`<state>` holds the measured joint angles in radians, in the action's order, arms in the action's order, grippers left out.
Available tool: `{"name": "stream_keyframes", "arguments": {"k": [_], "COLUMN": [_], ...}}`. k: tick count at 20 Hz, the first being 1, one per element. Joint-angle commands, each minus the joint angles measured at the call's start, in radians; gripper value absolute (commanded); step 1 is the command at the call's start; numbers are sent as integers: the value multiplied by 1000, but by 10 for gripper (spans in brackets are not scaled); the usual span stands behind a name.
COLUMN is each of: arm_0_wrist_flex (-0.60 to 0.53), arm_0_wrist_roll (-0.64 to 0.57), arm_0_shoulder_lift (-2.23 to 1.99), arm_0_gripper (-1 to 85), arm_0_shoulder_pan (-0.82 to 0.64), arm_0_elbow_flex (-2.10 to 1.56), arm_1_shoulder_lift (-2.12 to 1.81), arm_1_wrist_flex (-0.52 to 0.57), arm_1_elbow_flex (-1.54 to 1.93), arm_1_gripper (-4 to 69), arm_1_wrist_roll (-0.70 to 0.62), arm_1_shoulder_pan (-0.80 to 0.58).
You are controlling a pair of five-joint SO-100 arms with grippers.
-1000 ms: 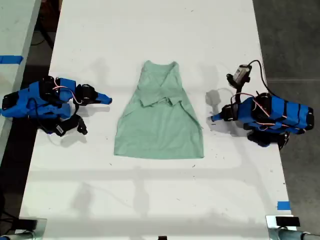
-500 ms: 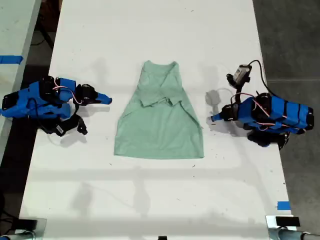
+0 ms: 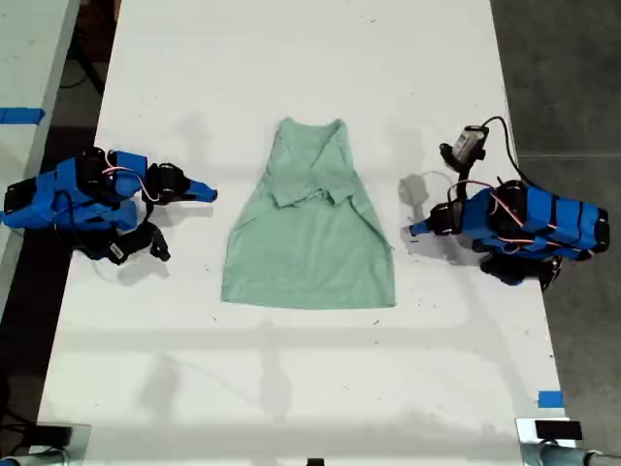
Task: Fold t shirt
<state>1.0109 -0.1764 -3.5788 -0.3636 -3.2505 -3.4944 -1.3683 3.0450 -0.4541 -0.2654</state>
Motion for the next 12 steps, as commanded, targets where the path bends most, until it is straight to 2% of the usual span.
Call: {"name": "stream_keyframes", "arguments": {"k": [1, 12], "arm_0_wrist_flex": [2, 2], "arm_0_wrist_roll": [-8, -12], "arm_0_shoulder_lift": [-5, -9], "arm_0_gripper": [-3, -3], "arm_0_shoulder_pan": [-3, -11], "arm_0_elbow_flex": [-41, -41], "arm_1_shoulder_lift": [-5, -5], "arm_1_wrist_flex": [6, 6], "arm_1_elbow_flex": [54, 54], "arm_1_gripper": [12, 12], "arm_1_wrist_roll": [11, 2], "arm_1_shoulder_pan": [6, 6]}}
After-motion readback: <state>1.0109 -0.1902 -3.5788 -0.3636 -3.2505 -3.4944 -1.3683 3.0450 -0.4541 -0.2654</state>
